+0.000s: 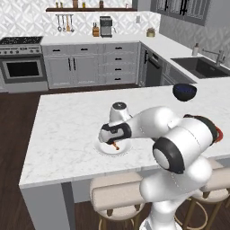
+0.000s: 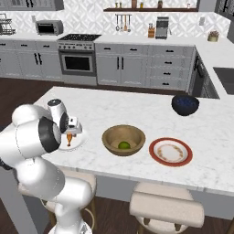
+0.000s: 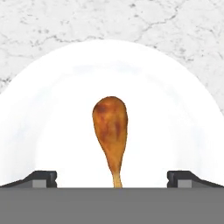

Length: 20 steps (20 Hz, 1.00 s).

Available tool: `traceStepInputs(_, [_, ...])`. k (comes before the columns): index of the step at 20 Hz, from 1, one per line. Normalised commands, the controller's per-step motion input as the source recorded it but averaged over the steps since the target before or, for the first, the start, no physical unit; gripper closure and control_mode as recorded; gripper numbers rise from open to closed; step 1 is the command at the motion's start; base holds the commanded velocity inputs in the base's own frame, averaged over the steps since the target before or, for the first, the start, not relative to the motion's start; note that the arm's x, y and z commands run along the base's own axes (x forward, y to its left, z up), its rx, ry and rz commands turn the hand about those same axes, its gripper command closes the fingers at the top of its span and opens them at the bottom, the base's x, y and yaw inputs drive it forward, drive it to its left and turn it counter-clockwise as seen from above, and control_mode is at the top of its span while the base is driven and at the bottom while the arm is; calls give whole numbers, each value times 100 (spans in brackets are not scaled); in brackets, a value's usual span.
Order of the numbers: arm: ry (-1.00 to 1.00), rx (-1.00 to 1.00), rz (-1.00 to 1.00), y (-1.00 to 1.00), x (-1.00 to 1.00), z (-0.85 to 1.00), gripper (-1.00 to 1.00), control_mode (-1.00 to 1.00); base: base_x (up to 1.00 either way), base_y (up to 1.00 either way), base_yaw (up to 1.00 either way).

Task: Pick the chicken drumstick and lime from their plates and place them in the bowl. Then put the bowl in the fridge.

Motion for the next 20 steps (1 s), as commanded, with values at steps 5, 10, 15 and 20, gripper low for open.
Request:
traceStepInputs(5, [0,0,-2,0,20,-37,-100,-100,0,0,0])
traceStepInputs(10, [1,0,-2,0,8,-32,-100,-100,0,0,0])
traceStepInputs(15, [3,0,-1,0,14,-27,-100,-100,0,0,0])
traceStepInputs(20, [6,0,-1,0,15,-31,100,-100,0,0,0])
